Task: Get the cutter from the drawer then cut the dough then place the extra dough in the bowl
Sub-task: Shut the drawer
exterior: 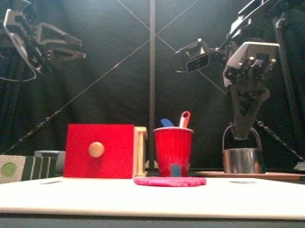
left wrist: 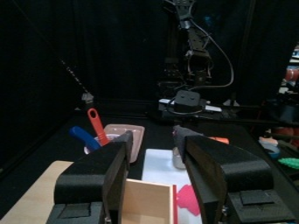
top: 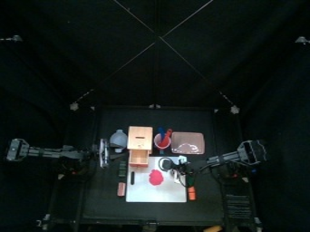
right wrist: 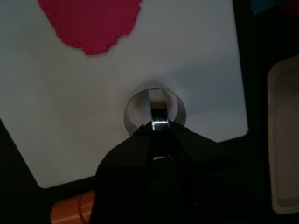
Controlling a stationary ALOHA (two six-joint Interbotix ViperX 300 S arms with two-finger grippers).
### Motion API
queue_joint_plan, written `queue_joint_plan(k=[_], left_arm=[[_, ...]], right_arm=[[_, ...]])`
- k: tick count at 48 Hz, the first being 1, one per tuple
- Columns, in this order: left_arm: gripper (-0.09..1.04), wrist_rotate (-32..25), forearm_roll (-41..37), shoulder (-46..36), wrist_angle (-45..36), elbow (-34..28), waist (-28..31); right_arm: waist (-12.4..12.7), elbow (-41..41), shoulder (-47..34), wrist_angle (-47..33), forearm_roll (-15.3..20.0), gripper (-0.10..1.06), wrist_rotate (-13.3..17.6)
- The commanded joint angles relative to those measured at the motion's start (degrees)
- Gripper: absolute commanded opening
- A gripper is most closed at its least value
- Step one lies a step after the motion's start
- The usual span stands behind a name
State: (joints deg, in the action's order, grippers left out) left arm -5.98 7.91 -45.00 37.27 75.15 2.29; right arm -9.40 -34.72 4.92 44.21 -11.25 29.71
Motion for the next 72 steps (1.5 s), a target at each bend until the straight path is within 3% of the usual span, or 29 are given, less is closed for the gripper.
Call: queue_joint_plan(k=[1,18,28,35,44,49,56,61,72], left_arm=[[0.81,-0.1,0.0,0.2,0.4,-1.5,0.8],[0.82,0.0,7.7,0.2,0.4,-2.3,2.5],[0.81,1.4,12.0,1.8,-3.9,-5.5,9.8],[0.80,1.2,18.2,4.4,-18.3,-11.8,18.0],[0.77,-0.5,9.0,8.3,-44.6,-24.8,27.5],[0.66,-0.5,4.2,10.5,-53.2,-31.4,30.0],[0.41,-1.8,3.1,16.3,-61.0,-38.8,30.1],[0.31,-5.8,2.8,21.6,-64.6,-43.1,31.2],[0.31,-21.6,6.0,34.6,-74.7,-54.1,34.3]], right_arm=[[0.1,0.6,2.5,-0.5,0.0,0.63,0.3],[0.3,2.8,2.8,-1.8,-0.6,0.68,0.4],[2.4,11.5,0.3,-7.4,-4.6,0.66,0.5],[3.8,15.9,-4.0,-10.7,-6.1,0.64,0.3],[3.5,19.0,-7.7,-11.0,-7.6,0.53,0.2],[3.5,20.0,-9.3,-11.5,-7.9,0.41,0.4],[3.4,21.2,-11.7,-13.5,-7.6,0.23,0.4],[3.1,21.7,-13.0,-15.7,-7.3,0.15,0.5],[2.3,22.8,-15.1,-17.0,-6.0,0.13,0.6]])
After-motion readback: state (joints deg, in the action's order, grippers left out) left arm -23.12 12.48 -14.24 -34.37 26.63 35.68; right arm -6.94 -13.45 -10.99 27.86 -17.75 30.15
